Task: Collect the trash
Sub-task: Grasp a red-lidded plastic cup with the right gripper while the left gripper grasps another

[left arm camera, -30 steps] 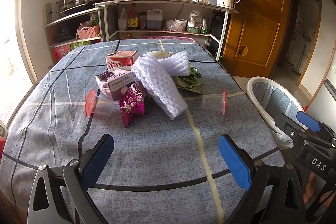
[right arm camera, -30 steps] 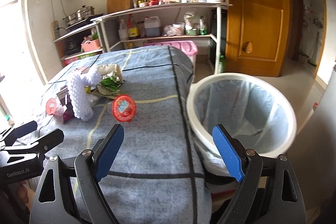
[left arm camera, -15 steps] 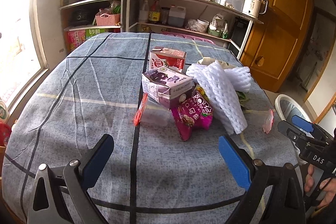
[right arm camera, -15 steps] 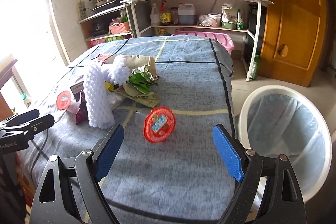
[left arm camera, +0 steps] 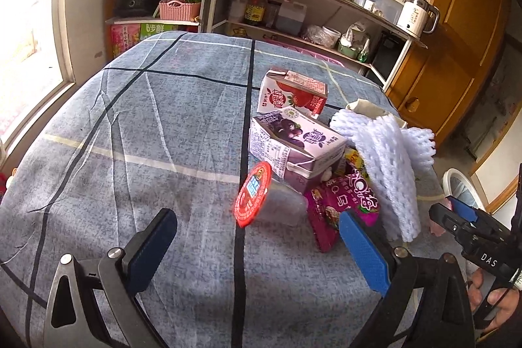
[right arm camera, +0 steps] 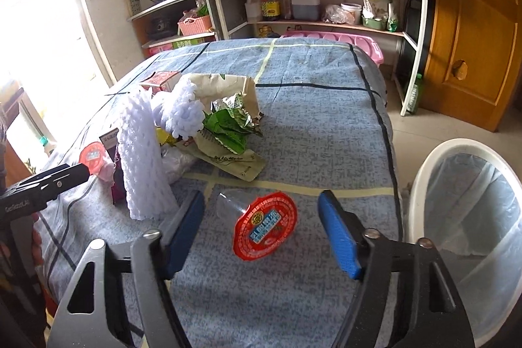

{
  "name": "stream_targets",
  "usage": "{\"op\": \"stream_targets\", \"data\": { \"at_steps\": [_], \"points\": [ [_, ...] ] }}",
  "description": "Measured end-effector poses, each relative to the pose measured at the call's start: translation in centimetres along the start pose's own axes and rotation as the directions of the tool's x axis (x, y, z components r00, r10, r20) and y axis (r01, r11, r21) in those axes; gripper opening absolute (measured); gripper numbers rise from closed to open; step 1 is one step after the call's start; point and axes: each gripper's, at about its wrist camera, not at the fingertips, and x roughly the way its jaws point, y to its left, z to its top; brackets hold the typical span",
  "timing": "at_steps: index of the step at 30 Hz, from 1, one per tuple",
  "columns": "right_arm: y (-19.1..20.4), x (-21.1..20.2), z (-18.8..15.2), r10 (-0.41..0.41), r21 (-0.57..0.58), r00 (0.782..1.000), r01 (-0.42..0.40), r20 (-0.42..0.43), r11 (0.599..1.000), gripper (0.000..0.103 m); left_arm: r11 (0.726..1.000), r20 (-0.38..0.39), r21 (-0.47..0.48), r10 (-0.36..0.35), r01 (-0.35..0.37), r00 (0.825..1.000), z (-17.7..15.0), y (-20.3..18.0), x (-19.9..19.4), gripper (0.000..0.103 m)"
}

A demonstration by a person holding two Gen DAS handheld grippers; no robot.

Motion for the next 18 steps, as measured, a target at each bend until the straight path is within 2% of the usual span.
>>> {"op": "stream_targets", "data": {
  "at_steps": [2,5,8,11,16,18],
  "points": [
    [0.1,0.4,0.0,0.006,0.002,1.000,-0.006,-0.011,1.000,0.060,1.000,-0.015,-0.022,-0.016,0.016,1.000,0.3,0.4,0.6,0.095],
    [0.0,0.8,0.0,0.011,0.012,1.000,-0.010,-0.017,1.000,0.049,1.000,-0.012,0.004,-0.011,0.011,1.000,0.9,0.1,1.4,0.095],
    [0.1,0.9,0.0,0.016,0.012,1.000,-0.016,-0.018,1.000,0.049,0.999,-0.030,0.039,0.013,-0.012,0.999,1.1,-0.4,2.4,0.092],
    [0.2,0.9,-0.1,0.016,0.014,1.000,-0.016,-0.015,1.000,0.049,0.999,-0.041,0.041,0.000,0.002,0.999,0.9,-0.5,2.9,0.085],
    [0.0,0.9,-0.2,0.024,0.031,1.000,-0.023,-0.008,0.999,0.047,0.999,-0.050,0.041,-0.007,0.009,0.999,0.9,-0.7,3.3,0.058],
    [0.0,0.9,-0.2,0.022,0.028,1.000,-0.022,-0.007,0.999,0.047,0.999,-0.048,0.043,-0.006,0.008,0.999,0.8,-0.8,3.2,0.053]
  ]
}}
